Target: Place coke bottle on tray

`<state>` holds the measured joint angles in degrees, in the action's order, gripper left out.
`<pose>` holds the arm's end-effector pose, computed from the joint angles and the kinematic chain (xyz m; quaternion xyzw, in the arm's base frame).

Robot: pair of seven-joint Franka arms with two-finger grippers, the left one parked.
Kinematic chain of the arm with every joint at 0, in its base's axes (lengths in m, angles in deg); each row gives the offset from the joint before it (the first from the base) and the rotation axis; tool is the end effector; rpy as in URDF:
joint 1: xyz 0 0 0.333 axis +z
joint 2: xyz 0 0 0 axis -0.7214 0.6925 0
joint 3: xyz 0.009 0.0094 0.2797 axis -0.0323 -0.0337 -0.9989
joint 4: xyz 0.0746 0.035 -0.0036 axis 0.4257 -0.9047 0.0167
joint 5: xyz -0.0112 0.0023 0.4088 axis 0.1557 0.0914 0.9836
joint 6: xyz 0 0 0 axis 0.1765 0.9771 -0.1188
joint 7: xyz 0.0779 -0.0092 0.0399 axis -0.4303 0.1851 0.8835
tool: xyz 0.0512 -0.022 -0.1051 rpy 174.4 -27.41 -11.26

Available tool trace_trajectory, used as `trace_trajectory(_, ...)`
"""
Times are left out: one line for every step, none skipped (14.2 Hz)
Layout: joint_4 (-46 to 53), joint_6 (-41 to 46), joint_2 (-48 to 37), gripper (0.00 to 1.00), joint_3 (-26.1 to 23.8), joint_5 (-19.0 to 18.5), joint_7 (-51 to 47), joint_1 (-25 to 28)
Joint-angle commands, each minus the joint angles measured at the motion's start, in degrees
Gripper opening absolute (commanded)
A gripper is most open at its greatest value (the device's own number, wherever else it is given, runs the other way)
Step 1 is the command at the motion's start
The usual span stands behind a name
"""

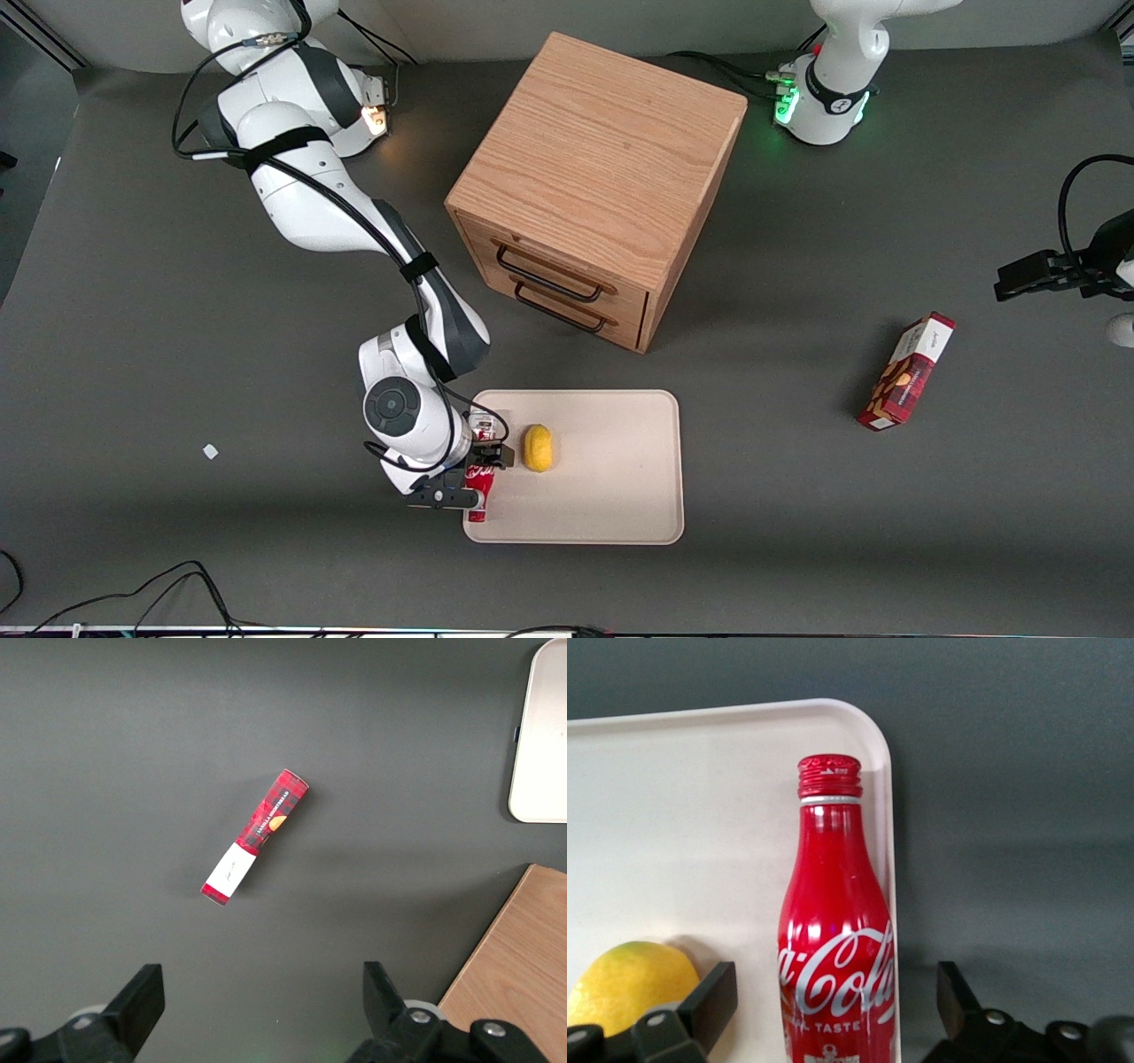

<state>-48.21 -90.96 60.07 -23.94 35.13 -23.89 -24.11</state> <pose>0.7125 0.3166 0.1607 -0.9972 0.0375 -0.0489 0.0432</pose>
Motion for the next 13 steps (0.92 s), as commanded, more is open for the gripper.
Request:
trace_trajectory(1.32, 0.48, -1.04, 1.00, 0.05, 0.95, -1.76, 0.27)
trace_trajectory(0.27, 0.48, -2.44, 1.00, 0.05, 0.95, -4.47, 0.01)
trace_trajectory(-1.74, 0.57, -4.37, 1.00, 0.05, 0.86, -5.54, -0.43)
trace_trajectory(-4.80, 0.83, -7.08, 1.00, 0.05, 0.86, -5.56, -0.43)
trace_trajectory(-9.88, 2.14, -11.81, 1.00, -0.04, 0.86, -5.47, -0.87)
trace_trajectory(-14.54, 3.37, -15.95, 1.00, -0.04, 0.86, -5.47, -1.57)
trace_trajectory(-18.77, 4.25, -20.08, 1.00, -0.04, 0.86, -5.21, -2.10)
trace_trajectory(-22.46, 5.48, -23.69, 1.00, -0.04, 0.86, -4.25, -2.63)
trace_trajectory(-25.98, 6.97, -27.20, 1.00, -0.13, 0.86, -3.63, -3.15)
trace_trajectory(-28.80, 8.38, -30.46, 1.00, -0.13, 0.86, -1.97, -4.12)
trace_trajectory(-31.18, 10.48, -33.62, 1.00, -0.13, 0.86, 0.66, -5.08)
trace_trajectory(-33.64, 33.12, -50.10, 1.00, -1.43, 2.17, 18.61, -15.53)
trace_trajectory(-33.66, 33.18, -50.09, 1.00, -1.44, 2.27, 18.79, -15.73)
